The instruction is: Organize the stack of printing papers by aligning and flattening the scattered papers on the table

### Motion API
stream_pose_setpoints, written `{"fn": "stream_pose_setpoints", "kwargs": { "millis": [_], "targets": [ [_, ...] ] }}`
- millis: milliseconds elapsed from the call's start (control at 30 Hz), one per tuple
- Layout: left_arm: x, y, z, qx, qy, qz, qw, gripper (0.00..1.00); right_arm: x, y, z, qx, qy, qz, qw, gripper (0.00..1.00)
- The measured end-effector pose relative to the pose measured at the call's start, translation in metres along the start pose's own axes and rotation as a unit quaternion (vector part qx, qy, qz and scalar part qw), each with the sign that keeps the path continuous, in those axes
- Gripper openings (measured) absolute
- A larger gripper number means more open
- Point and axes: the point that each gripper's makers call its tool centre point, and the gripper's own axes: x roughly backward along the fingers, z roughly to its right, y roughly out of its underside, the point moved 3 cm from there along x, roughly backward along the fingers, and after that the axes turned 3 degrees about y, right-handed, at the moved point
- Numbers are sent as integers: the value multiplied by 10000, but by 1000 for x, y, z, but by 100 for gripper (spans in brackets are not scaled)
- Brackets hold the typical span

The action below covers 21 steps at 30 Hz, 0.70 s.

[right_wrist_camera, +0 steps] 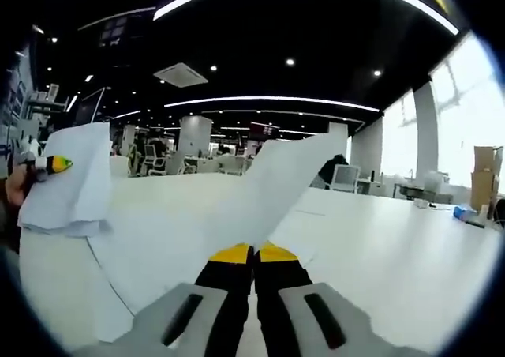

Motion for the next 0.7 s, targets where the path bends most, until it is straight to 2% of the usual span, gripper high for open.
{"fn": "stream_pose_setpoints", "kwargs": {
  "millis": [367, 500, 700],
  "targets": [
    [0, 1, 1, -16, -10, -9, 10000, 8, 4, -4, -3, -118, -73, 96, 9999, 0],
    [0, 0, 0, -22, -6, 0, 10000, 8, 9, -11, -3, -145, -48, 263, 9995, 0],
    [0, 0, -1, -51, -16, -20, 10000, 8, 11, -14, -4, -243, -59, 332, 9991, 0]
  ]
}}
